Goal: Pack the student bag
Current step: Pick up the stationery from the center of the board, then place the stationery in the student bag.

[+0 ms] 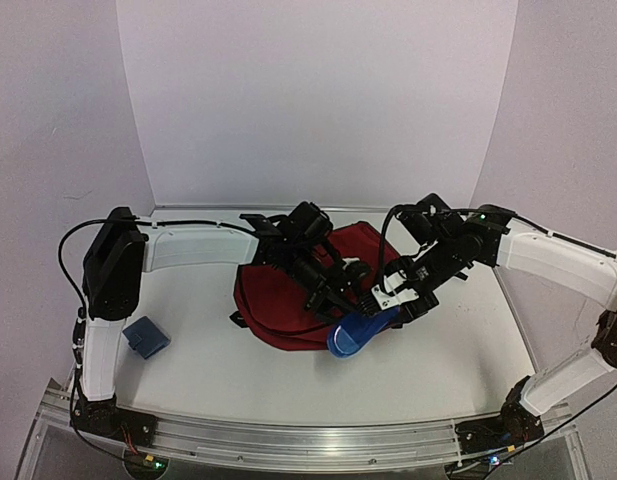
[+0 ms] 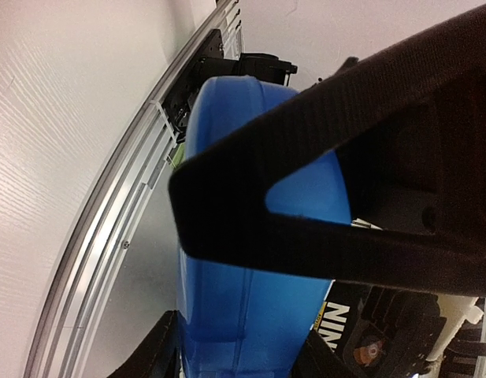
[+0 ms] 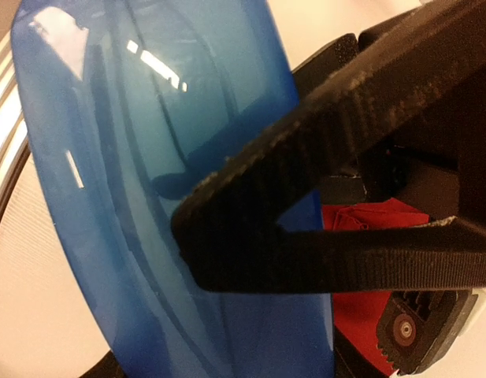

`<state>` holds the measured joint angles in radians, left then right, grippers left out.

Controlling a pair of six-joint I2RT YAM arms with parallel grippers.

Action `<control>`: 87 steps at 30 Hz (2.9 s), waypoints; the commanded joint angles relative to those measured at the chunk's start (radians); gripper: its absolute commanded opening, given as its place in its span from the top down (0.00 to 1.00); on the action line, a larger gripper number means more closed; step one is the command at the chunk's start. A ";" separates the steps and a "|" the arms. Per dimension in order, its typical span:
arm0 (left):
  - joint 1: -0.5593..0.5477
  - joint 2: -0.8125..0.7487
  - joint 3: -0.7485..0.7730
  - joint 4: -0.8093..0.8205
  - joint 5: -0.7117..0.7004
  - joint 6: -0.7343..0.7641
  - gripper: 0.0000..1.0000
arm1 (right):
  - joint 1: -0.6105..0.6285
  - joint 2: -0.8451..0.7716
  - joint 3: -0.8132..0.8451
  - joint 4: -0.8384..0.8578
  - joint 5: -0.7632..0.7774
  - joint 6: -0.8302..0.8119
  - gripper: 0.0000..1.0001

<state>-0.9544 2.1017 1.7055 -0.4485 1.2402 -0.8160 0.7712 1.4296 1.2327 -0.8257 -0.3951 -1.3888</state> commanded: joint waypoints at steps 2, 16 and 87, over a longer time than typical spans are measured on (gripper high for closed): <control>0.003 -0.057 -0.074 0.162 0.044 -0.077 0.59 | 0.007 0.003 0.043 0.108 0.065 0.084 0.17; 0.260 -0.320 -0.334 0.348 -0.094 -0.171 0.58 | -0.128 0.164 0.322 0.138 0.123 0.755 0.02; 0.325 0.209 0.043 0.842 -0.549 -0.497 0.64 | -0.076 0.554 0.746 0.003 -0.019 1.440 1.00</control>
<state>-0.6180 2.3135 1.6997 0.2745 0.9439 -1.3106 0.6803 2.0266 1.9411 -0.8042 -0.2846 -0.0116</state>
